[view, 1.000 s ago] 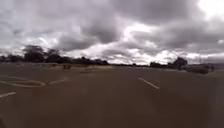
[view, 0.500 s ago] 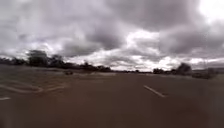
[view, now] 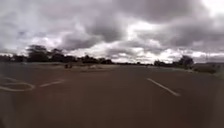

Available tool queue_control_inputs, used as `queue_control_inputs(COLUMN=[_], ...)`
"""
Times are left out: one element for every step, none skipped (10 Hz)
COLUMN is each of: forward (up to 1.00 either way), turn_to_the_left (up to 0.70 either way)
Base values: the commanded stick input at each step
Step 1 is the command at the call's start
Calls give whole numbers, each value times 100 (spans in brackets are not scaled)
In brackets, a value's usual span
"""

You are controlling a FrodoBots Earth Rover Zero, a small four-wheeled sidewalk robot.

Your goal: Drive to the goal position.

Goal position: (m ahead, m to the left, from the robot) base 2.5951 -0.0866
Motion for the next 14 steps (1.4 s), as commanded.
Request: queue_control_inputs(forward=[85, 85, 85, 85, 85, 85, 85, 85, 85, 85, 85, 85, 85, 85], turn_to_the_left=[4, 4, 4, 4, 4, 4, 4, 4, 4, 4, 4, 4, 4, 4])
